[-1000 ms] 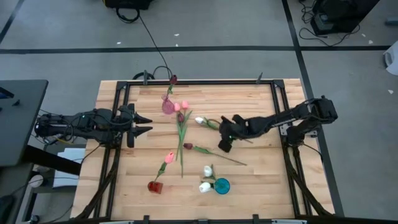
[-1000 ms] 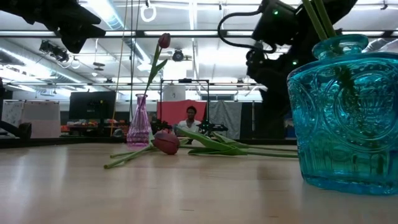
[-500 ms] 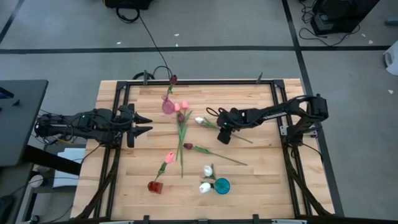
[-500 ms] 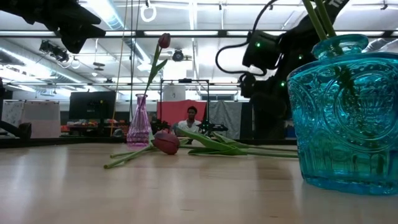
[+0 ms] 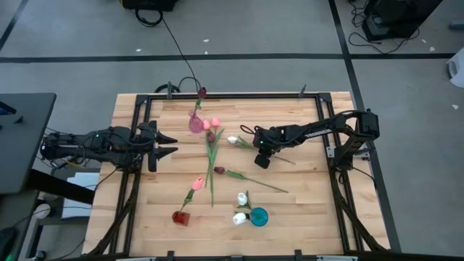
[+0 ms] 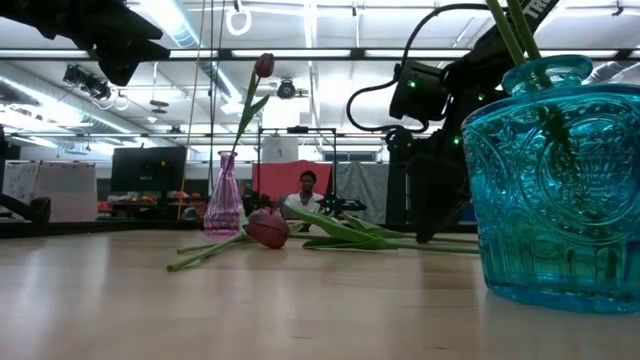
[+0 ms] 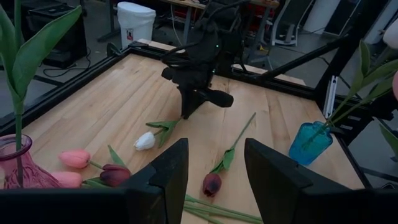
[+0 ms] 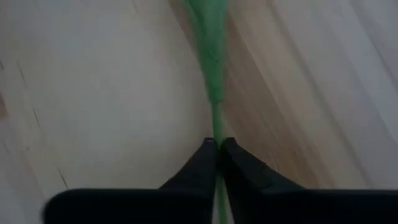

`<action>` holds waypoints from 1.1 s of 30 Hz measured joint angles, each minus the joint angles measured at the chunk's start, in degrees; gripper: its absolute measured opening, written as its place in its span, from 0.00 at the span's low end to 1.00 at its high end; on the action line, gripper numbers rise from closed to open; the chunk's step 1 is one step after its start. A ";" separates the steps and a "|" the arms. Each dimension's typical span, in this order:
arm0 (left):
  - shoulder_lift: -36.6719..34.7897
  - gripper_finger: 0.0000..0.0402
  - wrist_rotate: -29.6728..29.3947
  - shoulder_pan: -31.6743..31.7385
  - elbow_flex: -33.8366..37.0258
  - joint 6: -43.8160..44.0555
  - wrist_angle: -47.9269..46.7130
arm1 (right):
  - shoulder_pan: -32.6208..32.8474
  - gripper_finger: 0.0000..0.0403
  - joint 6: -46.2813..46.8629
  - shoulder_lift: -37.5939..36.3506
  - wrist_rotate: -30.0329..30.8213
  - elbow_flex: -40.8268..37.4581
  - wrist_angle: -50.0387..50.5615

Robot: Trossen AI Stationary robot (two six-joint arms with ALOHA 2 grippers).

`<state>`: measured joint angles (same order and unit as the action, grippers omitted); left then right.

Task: Sort flowers into vase by color
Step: Put the white flower into the blue vase

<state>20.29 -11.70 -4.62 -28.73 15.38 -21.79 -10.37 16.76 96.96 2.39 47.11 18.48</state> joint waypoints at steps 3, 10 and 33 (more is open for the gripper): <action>-0.01 0.41 0.00 0.02 0.00 -0.02 -0.01 | -0.23 0.03 0.30 -0.06 -0.69 -0.02 0.26; 0.00 0.41 0.02 0.01 0.00 -0.20 -0.22 | -0.60 0.01 2.02 -3.02 -1.62 -0.59 -0.05; 27.66 0.41 11.82 11.47 -8.79 -13.25 19.56 | 5.04 0.01 -6.98 -16.45 -6.42 -0.31 -64.36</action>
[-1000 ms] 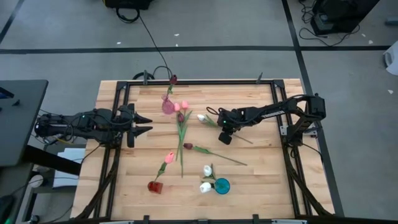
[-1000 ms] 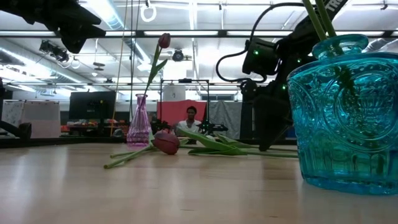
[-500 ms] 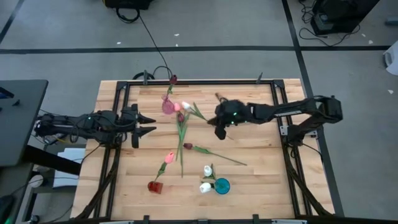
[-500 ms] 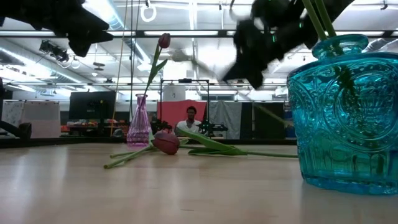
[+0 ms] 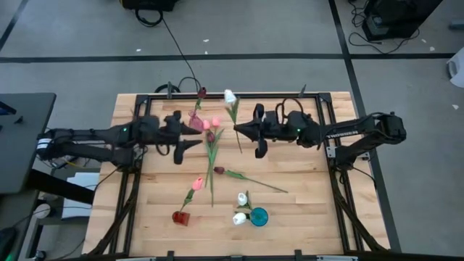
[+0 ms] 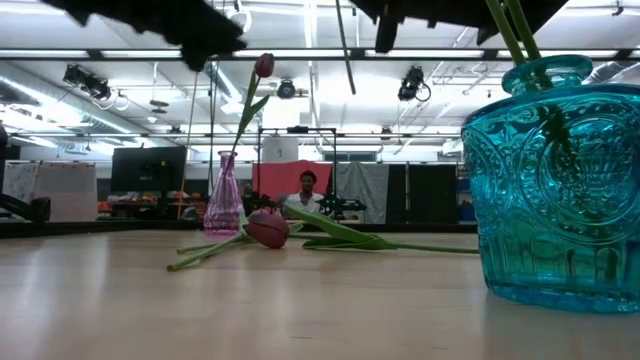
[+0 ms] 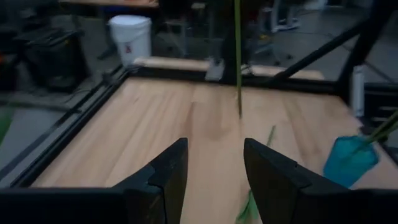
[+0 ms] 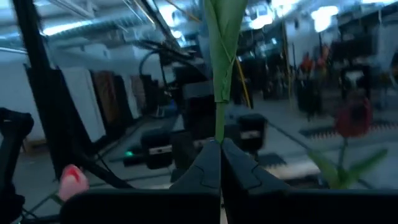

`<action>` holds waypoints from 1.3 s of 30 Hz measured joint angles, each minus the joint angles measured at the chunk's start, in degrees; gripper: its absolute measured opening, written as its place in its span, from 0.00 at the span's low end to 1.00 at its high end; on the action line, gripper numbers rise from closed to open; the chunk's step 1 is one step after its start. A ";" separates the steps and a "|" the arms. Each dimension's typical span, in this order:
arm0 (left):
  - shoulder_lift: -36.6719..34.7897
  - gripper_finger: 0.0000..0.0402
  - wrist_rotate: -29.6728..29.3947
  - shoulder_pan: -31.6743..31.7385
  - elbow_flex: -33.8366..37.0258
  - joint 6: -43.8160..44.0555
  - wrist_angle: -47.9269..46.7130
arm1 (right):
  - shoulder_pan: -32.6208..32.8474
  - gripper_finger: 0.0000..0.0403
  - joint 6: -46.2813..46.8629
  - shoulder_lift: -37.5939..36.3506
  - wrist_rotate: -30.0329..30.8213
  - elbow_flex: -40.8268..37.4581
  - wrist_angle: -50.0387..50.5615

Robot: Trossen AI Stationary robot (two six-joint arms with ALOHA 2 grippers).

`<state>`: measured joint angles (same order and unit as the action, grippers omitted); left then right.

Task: Sort flowers into vase by color
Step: Put the white flower into the blue vase

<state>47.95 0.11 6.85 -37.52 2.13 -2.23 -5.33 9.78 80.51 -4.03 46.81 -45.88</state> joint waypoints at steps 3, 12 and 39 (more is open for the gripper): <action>4.99 0.41 5.78 2.59 -4.45 -1.99 0.15 | 0.90 0.01 -1.67 0.00 0.98 0.00 -1.53; 19.09 0.41 8.62 3.65 -12.84 -4.93 8.53 | 1.63 0.02 -4.03 0.00 3.15 0.00 -2.55; 29.30 0.41 12.31 2.35 -17.29 -2.84 20.29 | 2.58 0.02 -7.91 -0.02 5.84 0.07 -1.96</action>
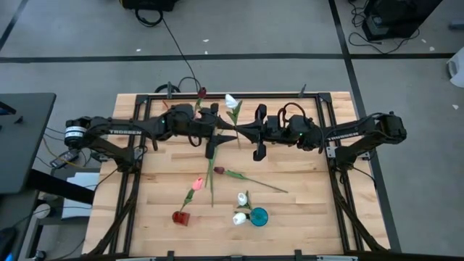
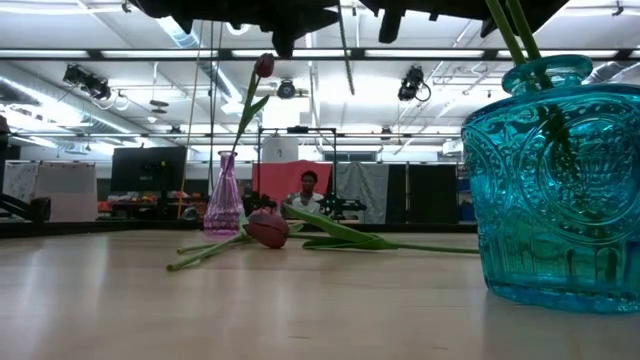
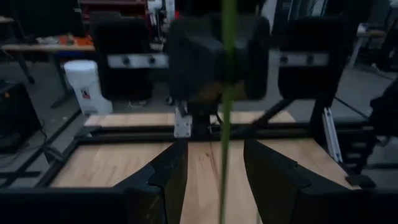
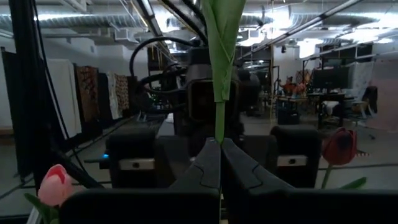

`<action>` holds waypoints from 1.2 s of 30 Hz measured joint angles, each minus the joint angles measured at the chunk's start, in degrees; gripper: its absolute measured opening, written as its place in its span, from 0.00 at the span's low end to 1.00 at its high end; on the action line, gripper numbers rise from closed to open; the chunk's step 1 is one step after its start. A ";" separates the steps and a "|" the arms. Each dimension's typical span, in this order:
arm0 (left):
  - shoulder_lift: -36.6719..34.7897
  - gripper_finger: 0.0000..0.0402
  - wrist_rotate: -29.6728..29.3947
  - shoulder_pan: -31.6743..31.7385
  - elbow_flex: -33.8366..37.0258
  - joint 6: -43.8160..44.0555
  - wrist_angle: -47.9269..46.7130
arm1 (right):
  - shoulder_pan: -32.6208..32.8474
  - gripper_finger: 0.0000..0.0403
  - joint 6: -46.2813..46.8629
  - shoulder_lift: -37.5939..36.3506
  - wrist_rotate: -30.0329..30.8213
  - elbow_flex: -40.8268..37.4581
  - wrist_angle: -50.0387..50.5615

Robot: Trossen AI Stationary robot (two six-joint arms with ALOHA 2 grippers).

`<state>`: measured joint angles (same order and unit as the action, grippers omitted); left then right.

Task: Sort flowers into vase by color
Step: Put the white flower into the blue vase

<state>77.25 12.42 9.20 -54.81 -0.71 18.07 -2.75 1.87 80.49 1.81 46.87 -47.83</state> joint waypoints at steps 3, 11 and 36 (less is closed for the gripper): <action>-0.56 0.41 0.29 -0.23 0.02 -0.09 -3.01 | -0.03 0.02 3.65 -0.58 -1.34 0.00 0.87; -8.54 0.41 0.31 -0.34 0.04 -0.63 -13.43 | 6.81 0.02 4.20 -10.46 -5.02 0.04 10.48; -35.39 0.41 -8.17 -7.84 13.00 1.13 -24.04 | 44.20 0.02 -2.22 5.84 40.88 -11.02 -21.96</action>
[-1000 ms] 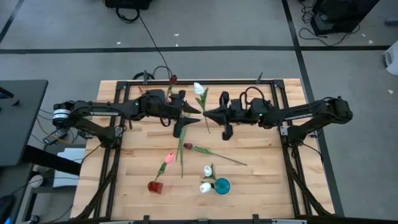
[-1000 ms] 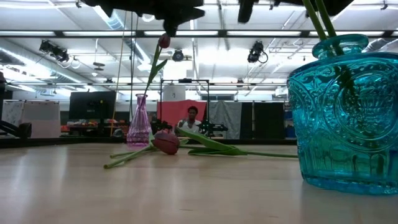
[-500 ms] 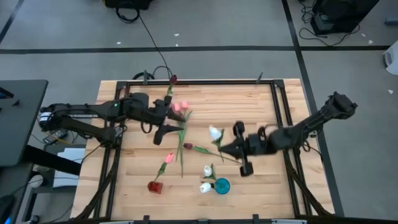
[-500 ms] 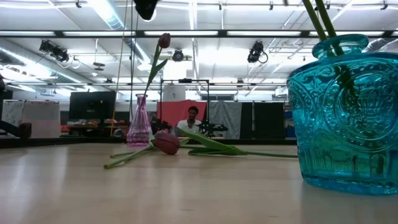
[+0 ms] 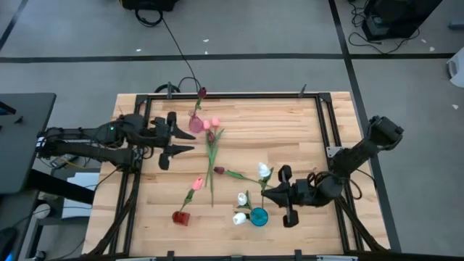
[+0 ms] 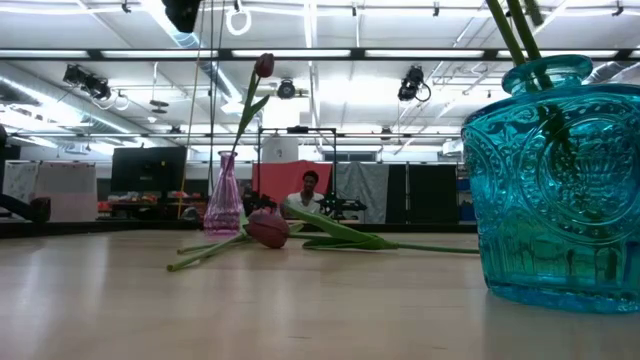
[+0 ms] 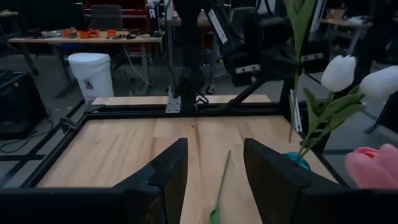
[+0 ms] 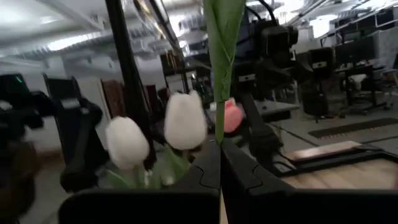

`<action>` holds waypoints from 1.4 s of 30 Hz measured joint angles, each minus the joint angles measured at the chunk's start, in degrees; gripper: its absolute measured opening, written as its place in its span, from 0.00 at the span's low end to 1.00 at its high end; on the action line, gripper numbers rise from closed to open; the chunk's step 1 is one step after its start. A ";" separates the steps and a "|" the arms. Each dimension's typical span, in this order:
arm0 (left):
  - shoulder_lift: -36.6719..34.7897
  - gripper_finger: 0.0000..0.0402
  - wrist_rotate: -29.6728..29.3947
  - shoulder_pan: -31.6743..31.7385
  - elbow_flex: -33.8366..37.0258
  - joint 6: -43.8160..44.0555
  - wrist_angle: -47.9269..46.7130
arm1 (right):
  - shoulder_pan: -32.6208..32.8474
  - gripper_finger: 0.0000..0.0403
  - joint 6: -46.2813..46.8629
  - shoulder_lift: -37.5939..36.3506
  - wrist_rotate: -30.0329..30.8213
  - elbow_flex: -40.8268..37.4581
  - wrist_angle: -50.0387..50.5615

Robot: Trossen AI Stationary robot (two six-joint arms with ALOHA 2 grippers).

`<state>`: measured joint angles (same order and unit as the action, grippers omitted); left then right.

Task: Sort flowers into vase by color
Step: Put the white flower into the blue vase, then put the bottom red flower into the purple vase

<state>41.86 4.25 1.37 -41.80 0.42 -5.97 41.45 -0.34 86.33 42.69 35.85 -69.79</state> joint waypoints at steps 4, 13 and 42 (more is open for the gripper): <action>-1.97 0.41 -0.02 0.00 0.85 1.64 -1.72 | 1.04 0.02 -1.48 6.02 1.03 0.49 -6.33; -2.59 0.41 -0.01 0.00 0.88 2.83 -3.66 | 3.50 0.02 -7.28 13.77 5.61 0.62 -17.99; -2.59 0.41 -1.35 0.02 0.88 2.69 -4.17 | 9.99 0.54 17.05 14.79 15.50 0.57 8.05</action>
<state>39.27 2.90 1.39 -40.93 3.11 -10.15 51.44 16.71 101.12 58.18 36.42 -61.73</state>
